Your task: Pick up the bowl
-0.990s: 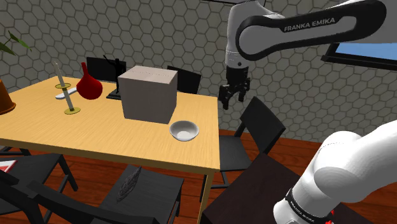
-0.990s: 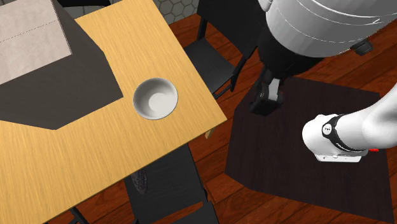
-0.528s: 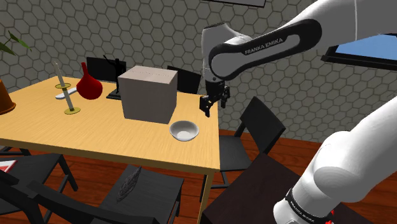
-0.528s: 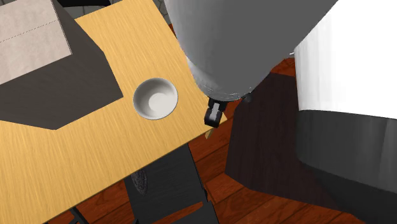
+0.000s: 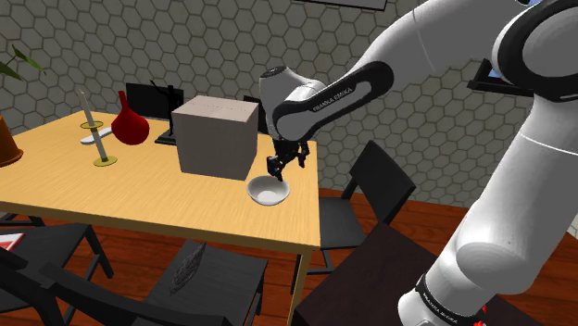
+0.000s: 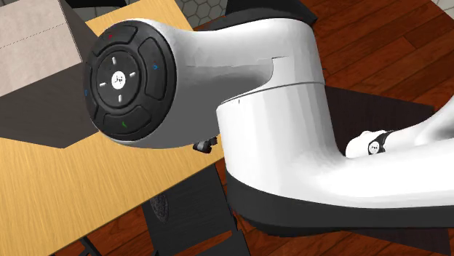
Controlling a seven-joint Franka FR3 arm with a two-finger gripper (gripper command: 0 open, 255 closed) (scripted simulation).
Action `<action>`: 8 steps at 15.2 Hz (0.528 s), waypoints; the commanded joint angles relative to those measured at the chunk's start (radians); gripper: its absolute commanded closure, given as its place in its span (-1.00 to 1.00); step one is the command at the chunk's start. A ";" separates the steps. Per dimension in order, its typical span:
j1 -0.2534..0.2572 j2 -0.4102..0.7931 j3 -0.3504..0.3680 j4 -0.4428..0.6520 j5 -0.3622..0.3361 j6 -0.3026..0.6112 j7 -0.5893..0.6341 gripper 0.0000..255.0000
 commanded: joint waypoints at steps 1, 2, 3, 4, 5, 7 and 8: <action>0.009 0.087 0.004 0.061 -0.046 0.011 0.047 -1.00; 0.015 0.129 0.002 0.091 -0.067 0.015 0.066 -1.00; 0.021 0.170 -0.001 0.122 -0.089 0.018 0.085 -1.00; 0.027 0.212 -0.004 0.155 -0.109 0.019 0.103 -1.00; 0.035 0.254 -0.009 0.189 -0.129 0.020 0.119 -1.00; 0.052 0.337 -0.020 0.261 -0.165 0.017 0.148 -1.00; 0.060 0.379 -0.026 0.299 -0.181 0.014 0.161 -1.00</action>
